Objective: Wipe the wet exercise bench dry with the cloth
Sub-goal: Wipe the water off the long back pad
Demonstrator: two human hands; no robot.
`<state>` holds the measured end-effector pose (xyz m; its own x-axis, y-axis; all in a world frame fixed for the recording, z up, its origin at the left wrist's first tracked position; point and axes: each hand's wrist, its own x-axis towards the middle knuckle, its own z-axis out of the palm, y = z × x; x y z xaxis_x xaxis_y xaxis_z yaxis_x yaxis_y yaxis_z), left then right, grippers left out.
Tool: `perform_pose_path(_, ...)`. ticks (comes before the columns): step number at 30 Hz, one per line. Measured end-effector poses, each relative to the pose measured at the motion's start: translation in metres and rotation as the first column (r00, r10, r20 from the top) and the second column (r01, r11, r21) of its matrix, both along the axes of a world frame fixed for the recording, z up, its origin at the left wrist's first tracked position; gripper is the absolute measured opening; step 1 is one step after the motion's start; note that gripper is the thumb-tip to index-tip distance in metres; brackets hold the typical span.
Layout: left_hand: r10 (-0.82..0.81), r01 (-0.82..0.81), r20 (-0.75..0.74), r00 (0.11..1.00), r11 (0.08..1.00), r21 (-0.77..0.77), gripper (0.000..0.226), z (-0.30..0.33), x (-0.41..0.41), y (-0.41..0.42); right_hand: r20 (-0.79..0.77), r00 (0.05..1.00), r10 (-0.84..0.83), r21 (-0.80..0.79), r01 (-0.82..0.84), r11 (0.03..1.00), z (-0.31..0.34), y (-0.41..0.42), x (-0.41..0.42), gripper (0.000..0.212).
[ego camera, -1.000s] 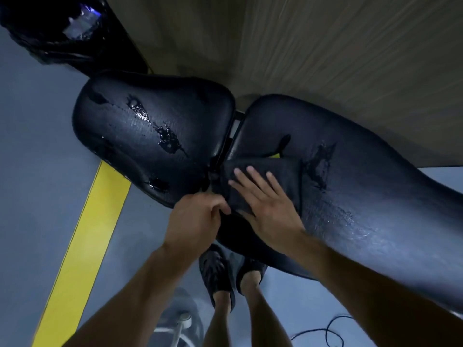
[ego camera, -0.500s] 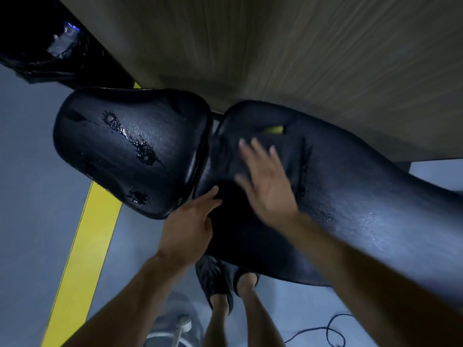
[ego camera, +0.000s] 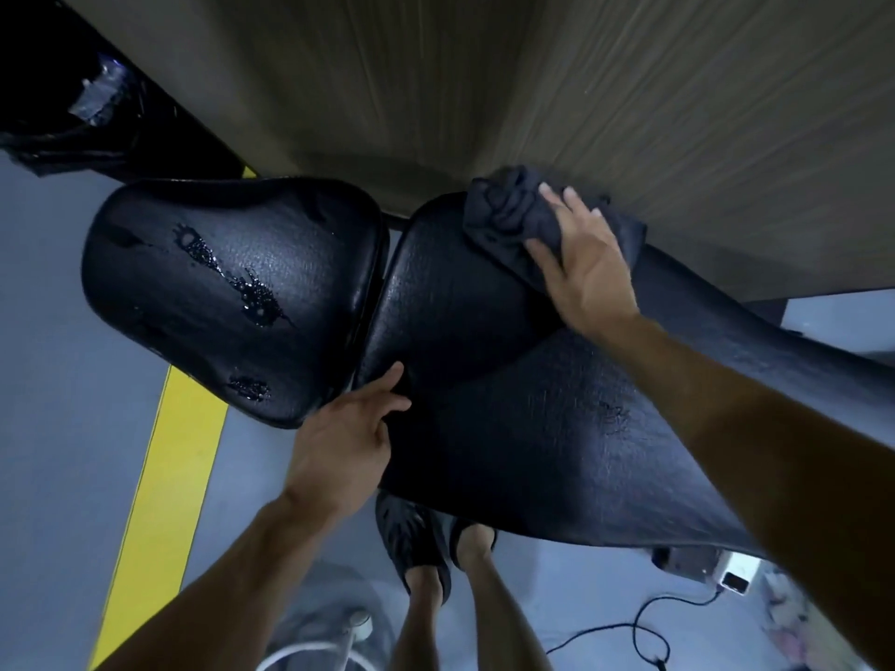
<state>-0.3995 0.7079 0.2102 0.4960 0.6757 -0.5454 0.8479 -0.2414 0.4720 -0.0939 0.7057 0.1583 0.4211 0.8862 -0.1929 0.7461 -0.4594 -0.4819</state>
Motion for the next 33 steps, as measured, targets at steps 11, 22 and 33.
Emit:
perform_pose_path(11, -0.01, 0.009, 0.029, 1.0, 1.0, 0.019, 0.042, 0.002, 0.001, -0.001, 0.004, 0.79, 0.614, -0.111, -0.61, 0.785, 0.012, -0.17, -0.073, 0.058)
perform_pose_path(22, 0.028, -0.03, 0.038, 0.999, 0.997, 0.067, 0.044, -0.001, 0.002, -0.008, -0.022, 0.999, 0.039, 0.07, -0.037, 0.997, 0.008, -0.059, -0.02, 0.06)
perform_pose_path(33, 0.017, -0.02, 0.045, 0.999, 0.998, 0.063, 0.041, 0.001, 0.006, -0.012, 0.056, 0.972, 0.23, -0.255, -0.209, 0.944, 0.03, -0.246, -0.014, 0.083)
